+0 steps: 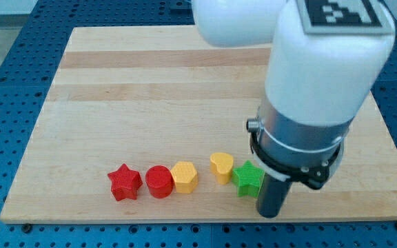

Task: Separate the blue blocks from each other

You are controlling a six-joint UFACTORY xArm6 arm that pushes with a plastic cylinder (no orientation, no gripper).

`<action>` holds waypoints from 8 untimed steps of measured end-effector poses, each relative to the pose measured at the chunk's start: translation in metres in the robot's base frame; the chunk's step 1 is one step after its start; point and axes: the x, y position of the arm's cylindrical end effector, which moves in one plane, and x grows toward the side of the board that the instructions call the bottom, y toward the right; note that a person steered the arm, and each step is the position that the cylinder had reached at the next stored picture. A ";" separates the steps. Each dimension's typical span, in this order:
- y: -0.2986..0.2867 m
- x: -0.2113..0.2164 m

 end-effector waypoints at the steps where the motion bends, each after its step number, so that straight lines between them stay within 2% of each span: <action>1: 0.000 -0.036; 2: 0.006 -0.082; 4: 0.021 -0.083; 5: 0.023 -0.124; 7: -0.010 -0.269; 8: 0.012 -0.326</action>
